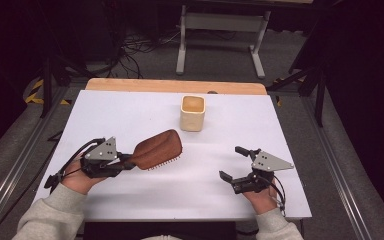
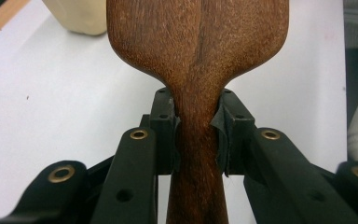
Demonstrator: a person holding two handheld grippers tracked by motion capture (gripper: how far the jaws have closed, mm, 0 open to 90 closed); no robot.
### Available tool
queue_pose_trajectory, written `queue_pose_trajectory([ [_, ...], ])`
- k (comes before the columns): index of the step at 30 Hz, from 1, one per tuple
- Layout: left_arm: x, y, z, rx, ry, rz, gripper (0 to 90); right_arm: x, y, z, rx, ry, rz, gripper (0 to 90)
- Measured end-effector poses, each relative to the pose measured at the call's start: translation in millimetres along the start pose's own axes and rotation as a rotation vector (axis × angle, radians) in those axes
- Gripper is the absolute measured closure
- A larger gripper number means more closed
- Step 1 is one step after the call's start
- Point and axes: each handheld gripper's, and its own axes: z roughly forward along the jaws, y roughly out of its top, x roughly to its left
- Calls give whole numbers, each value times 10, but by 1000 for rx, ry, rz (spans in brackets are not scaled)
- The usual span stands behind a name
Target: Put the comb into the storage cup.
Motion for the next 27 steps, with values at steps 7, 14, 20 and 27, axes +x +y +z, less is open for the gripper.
queue_pose_trajectory([
  [7,-38,-50,18,-81,14,-32,725,5,-1,6,1,3,1,25],
  [14,-83,-110,57,-159,36,-52,725,44,8,37,6,15,-6,25],
  [20,-115,-96,115,-210,42,-64,725,77,34,65,6,30,-11,25],
  [27,-168,-61,176,-277,69,-94,725,130,131,133,5,54,-22,25],
])
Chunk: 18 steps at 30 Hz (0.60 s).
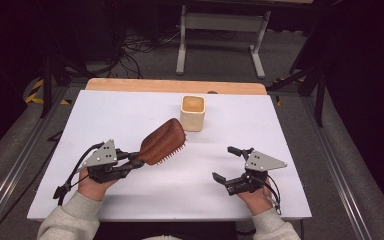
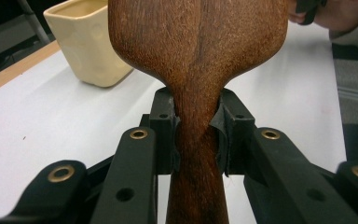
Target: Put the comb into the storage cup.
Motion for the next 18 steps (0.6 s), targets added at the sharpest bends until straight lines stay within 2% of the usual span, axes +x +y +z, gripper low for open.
queue_pose_trajectory([
  [8,-18,-21,36,-22,38,-19,725,78,189,201,39,54,-30,30],
  [12,-27,-24,38,-26,55,-19,725,100,281,291,32,76,-32,30],
  [13,-25,-26,40,-26,55,-22,724,113,365,365,30,97,-30,29],
  [18,-41,-18,69,-26,96,-26,724,118,517,484,17,131,-19,29],
])
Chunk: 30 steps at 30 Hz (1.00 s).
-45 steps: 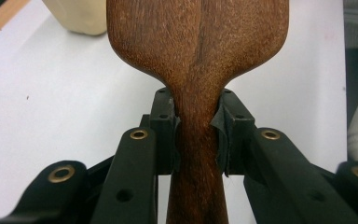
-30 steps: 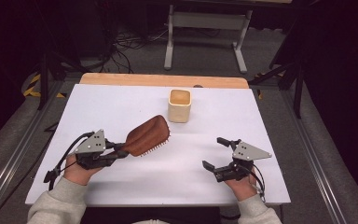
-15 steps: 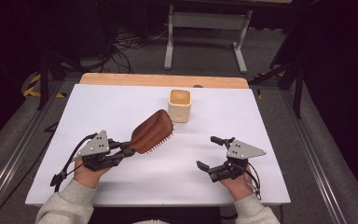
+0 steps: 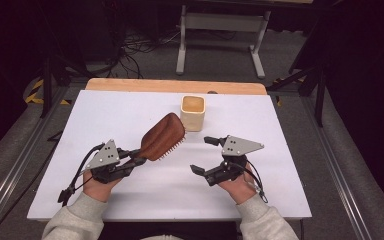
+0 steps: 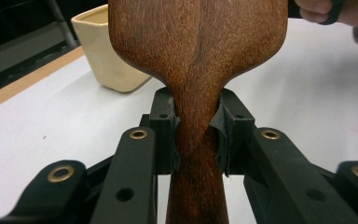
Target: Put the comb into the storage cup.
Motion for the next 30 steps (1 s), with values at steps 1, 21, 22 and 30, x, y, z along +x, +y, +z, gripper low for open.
queue_pose_trajectory([
  [1,4,2,10,5,4,-3,724,-3,32,25,-1,5,3,29],
  [21,-78,-1,102,34,42,18,723,15,320,562,79,24,63,23],
  [22,-79,-1,104,36,41,18,723,13,321,577,76,24,66,22],
  [30,-105,-5,134,41,37,19,723,-17,343,667,68,35,114,23],
])
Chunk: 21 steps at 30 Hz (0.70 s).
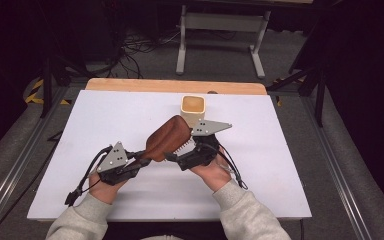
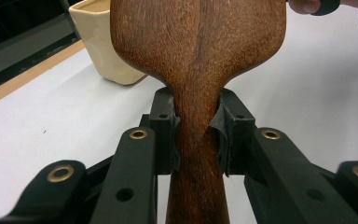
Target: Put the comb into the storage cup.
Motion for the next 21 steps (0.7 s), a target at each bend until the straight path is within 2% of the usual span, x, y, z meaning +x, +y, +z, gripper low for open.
queue_pose_trajectory([
  [3,-4,-2,3,1,1,0,722,-19,1,11,-3,11,27,38],
  [8,-16,-4,5,2,6,7,722,-38,20,20,-14,33,72,119],
  [14,-1,-10,13,10,0,4,722,-49,87,18,-20,48,100,262],
  [17,-4,-18,33,24,-4,6,723,-31,148,15,-15,64,87,360],
  [21,-9,-30,60,34,-8,-3,718,9,234,7,-20,102,58,449],
])
